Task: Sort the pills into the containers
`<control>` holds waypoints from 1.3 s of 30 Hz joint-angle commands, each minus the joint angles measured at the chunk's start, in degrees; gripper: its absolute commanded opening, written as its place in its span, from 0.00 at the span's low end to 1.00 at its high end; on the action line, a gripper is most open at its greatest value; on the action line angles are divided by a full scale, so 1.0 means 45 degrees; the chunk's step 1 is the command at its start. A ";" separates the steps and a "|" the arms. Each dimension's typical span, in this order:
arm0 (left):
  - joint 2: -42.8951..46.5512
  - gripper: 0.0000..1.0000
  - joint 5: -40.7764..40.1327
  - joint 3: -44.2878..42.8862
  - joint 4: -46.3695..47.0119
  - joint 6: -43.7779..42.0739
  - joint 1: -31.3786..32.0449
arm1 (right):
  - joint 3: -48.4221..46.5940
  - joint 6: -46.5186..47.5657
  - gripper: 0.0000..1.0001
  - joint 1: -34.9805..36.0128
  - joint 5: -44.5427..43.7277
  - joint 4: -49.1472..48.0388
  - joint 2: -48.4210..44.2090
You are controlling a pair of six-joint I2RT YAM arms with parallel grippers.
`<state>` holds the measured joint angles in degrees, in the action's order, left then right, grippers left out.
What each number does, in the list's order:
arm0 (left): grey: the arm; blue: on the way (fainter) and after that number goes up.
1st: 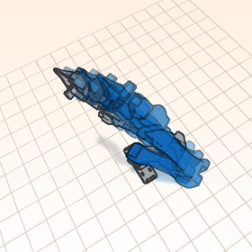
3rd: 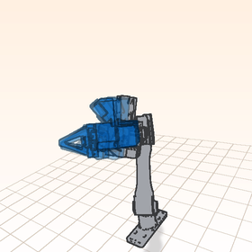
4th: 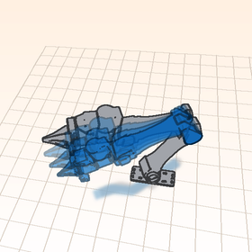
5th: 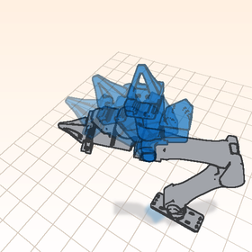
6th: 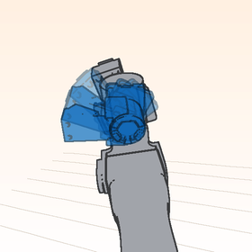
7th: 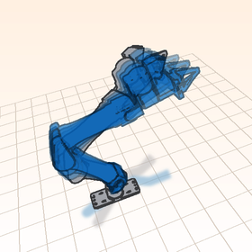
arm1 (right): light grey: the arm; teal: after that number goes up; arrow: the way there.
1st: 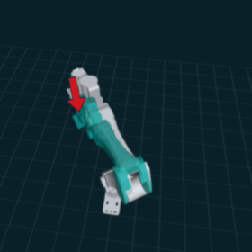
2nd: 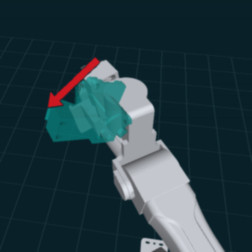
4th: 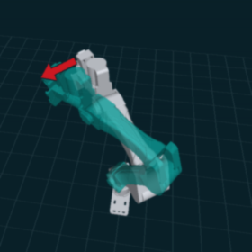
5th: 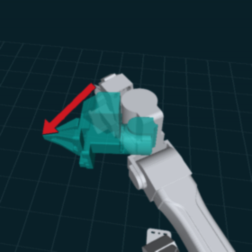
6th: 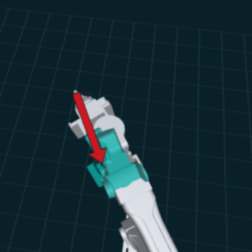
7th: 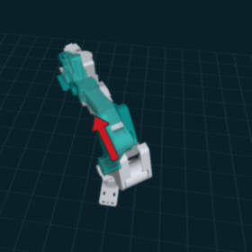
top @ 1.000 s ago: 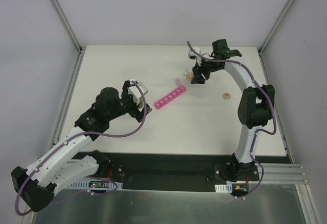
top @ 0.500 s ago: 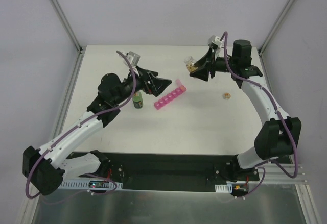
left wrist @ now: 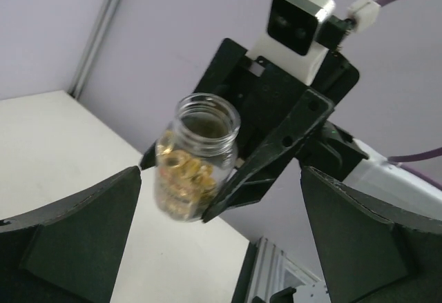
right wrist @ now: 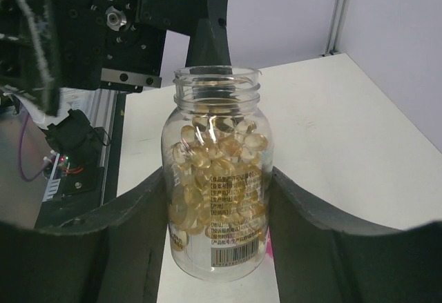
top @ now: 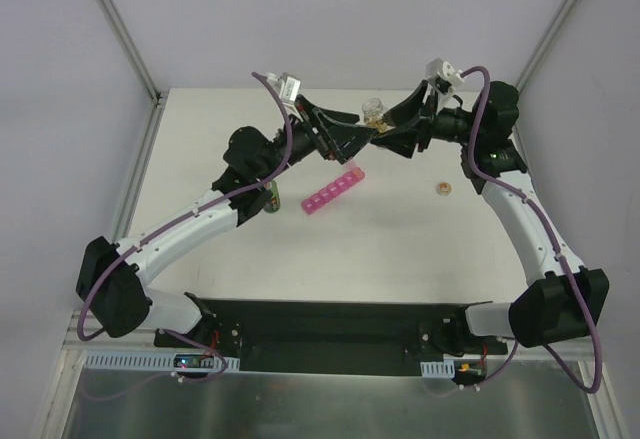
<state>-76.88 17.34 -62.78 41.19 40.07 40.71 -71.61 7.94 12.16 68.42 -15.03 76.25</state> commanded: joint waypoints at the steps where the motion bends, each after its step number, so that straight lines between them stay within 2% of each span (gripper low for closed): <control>1: -0.0472 0.99 -0.0338 -0.0657 0.2114 -0.0155 0.0679 | 0.0074 -0.1237 0.50 0.0226 0.0400 -0.1601 -0.0420; 6: -0.0844 0.99 -0.1000 -0.1125 0.1825 -0.1070 0.1304 | 0.0075 -0.1609 0.50 0.0285 0.0381 -0.1973 -0.0576; 13: -0.0982 0.91 -0.2191 -0.1536 0.0828 -0.2595 0.1929 | 0.0250 -0.1726 0.50 0.0363 0.0381 -0.2071 -0.0694; 26: -0.1099 0.53 -0.2429 -0.1575 0.0944 -0.2480 0.2009 | 0.0446 -0.1726 0.50 0.0383 0.0400 -0.2091 -0.0772; 28: -0.1176 0.39 -0.2292 -0.1672 0.0906 -0.2441 0.2028 | 0.0485 -0.1726 0.50 0.0402 0.0400 -0.2110 -0.0811; 31: -0.1177 0.24 -0.2253 -0.1654 0.0828 -0.2402 0.2028 | 0.0523 -0.1707 0.50 0.0422 0.0401 -0.2110 -0.0870; 34: -0.1158 0.17 -0.2078 -0.1653 0.0750 -0.2499 0.2028 | 0.0582 -0.1707 0.51 0.0422 0.0400 -0.2110 -0.0909; 37: -0.1099 0.14 -0.1746 -0.1653 0.0516 -0.2772 0.2028 | 0.0680 -0.1668 0.61 0.0403 0.0323 -0.2052 -0.0928; 38: -0.1060 0.13 -0.1706 -0.1653 0.0437 -0.2947 0.2009 | 0.0757 -0.1513 0.69 0.0383 0.0226 -0.2013 -0.0948; 39: -0.0963 0.12 -0.1628 -0.1634 0.0224 -0.3084 0.2028 | 0.0758 -0.1415 0.72 0.0402 0.0186 -0.1916 -0.0967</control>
<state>-82.04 6.26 -67.46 41.04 28.53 48.80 -68.51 0.62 13.15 68.25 -21.63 74.22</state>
